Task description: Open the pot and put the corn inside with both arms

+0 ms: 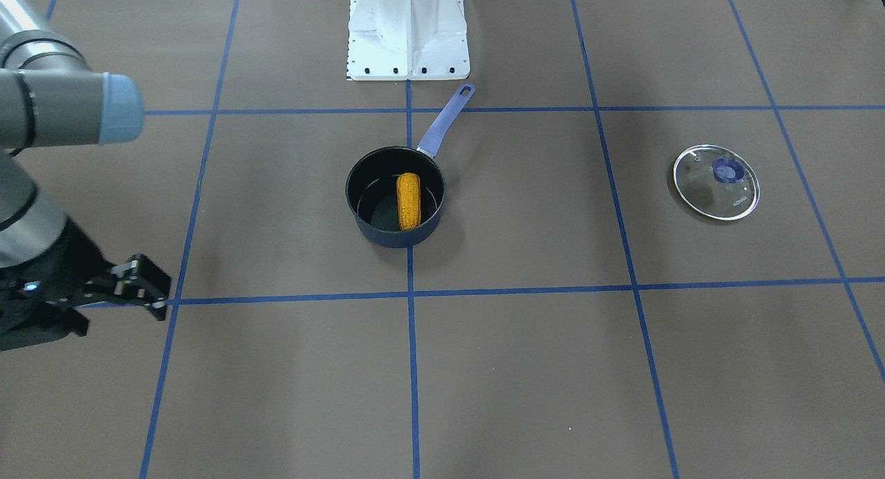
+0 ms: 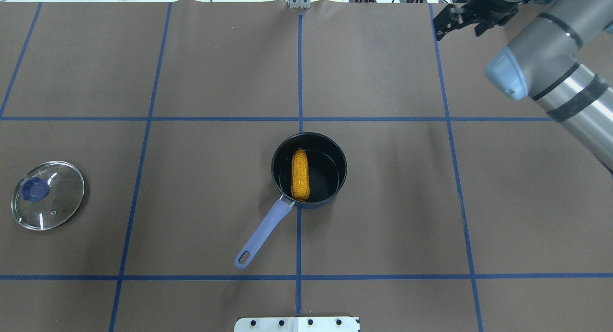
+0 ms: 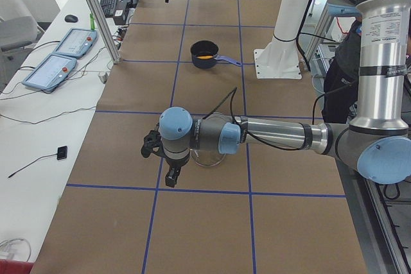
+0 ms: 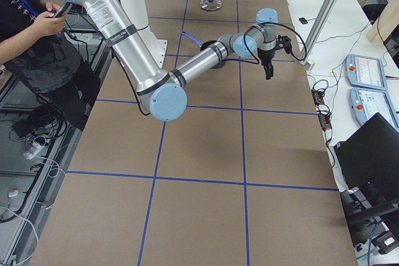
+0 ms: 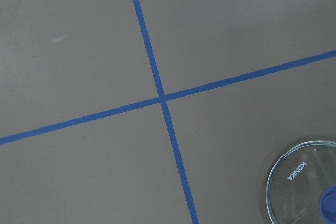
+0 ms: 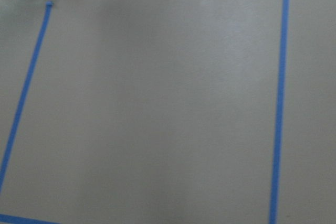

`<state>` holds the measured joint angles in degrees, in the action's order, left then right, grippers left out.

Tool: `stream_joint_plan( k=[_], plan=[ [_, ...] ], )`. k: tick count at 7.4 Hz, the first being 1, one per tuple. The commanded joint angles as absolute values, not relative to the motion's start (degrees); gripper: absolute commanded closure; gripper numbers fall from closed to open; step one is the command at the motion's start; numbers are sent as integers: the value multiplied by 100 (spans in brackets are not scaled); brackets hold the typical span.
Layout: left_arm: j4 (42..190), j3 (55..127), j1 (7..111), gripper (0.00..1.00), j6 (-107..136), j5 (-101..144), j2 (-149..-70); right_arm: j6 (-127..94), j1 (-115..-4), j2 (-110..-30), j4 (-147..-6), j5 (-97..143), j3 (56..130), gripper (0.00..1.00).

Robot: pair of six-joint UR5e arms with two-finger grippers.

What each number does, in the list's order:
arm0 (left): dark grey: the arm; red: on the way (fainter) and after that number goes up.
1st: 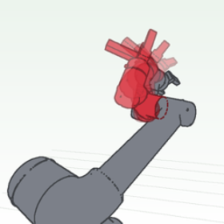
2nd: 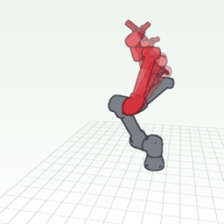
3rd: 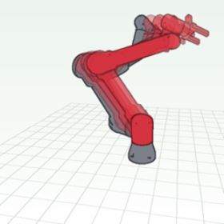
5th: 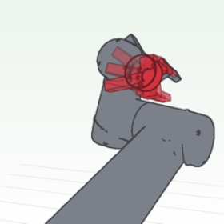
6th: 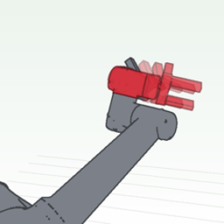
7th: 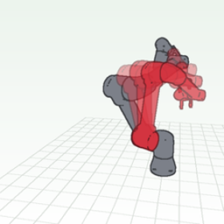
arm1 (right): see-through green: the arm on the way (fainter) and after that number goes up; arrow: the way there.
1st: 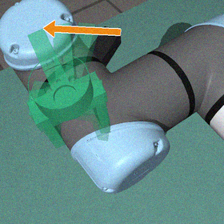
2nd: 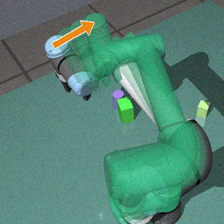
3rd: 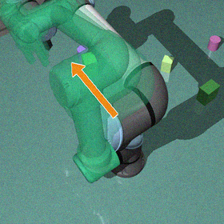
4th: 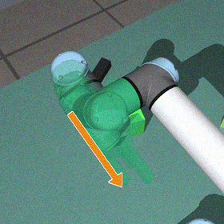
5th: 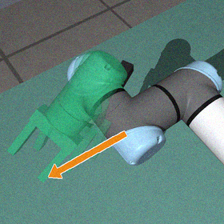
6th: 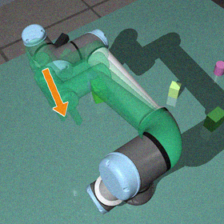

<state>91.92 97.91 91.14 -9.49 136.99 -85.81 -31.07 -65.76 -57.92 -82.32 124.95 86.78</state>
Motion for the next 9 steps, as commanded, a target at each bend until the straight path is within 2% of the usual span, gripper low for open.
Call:
stream_joint_plan(
  k=[1,5,7,9],
  plan=[
    [9088,9930,9132,2,-949,13676,-8158,-1361,-7625,-6369,-8410,13182,8341,0],
    [9035,9905,9035,2,-940,13467,-8279,579,-8752,-8371,-8657,13184,8673,0],
    [9044,9923,9035,2,-940,13447,-8297,580,-8903,-8936,-8657,13175,8797,0],
    [9096,9940,9035,2,-940,13456,-8219,571,-8938,-9087,-8657,13140,8754,0]
  ],
)
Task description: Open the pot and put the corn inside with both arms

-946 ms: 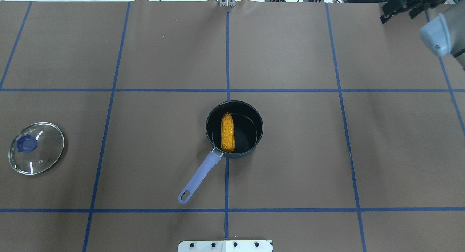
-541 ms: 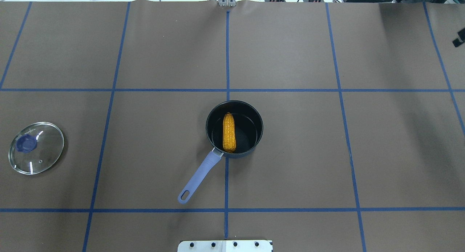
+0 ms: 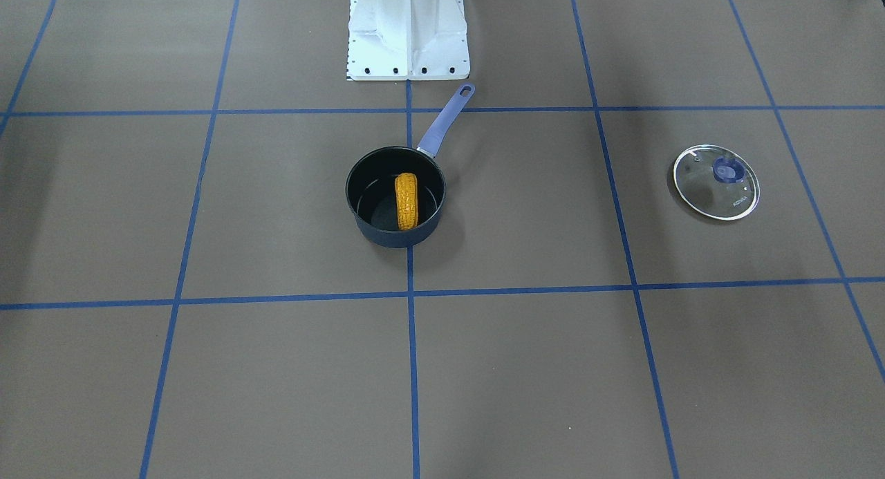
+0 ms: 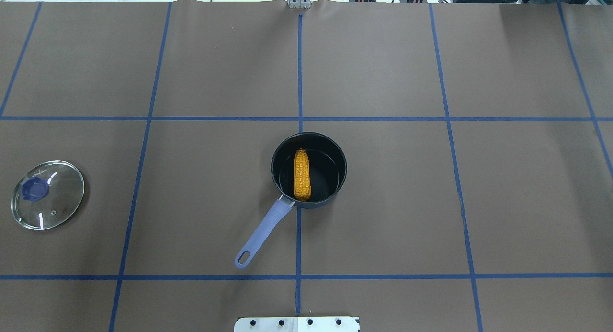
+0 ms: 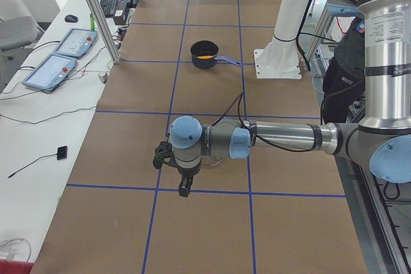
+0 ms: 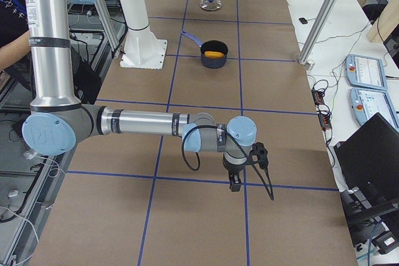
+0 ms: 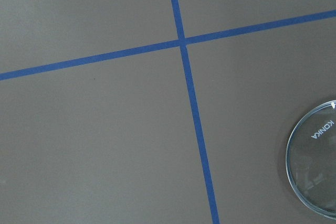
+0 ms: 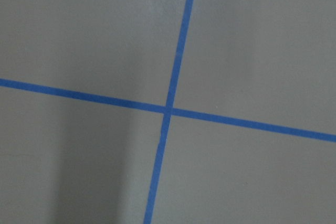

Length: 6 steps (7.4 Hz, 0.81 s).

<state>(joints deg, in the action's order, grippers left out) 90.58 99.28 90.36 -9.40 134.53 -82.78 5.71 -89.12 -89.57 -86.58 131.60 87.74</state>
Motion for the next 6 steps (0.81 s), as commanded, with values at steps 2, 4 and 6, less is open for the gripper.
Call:
stream_joint_plan(
  k=[2,4,6],
  plan=[
    [9097,9932,9044,2,-932,13456,-8209,554,-8939,-9123,-8508,13149,8781,0],
    [9106,10001,9044,2,-940,13517,-8183,536,-8938,-9123,-8499,13157,8833,0],
    [9123,9985,9044,2,-940,13509,-8156,554,-8938,-9123,-8499,13166,8842,0]
  ],
)
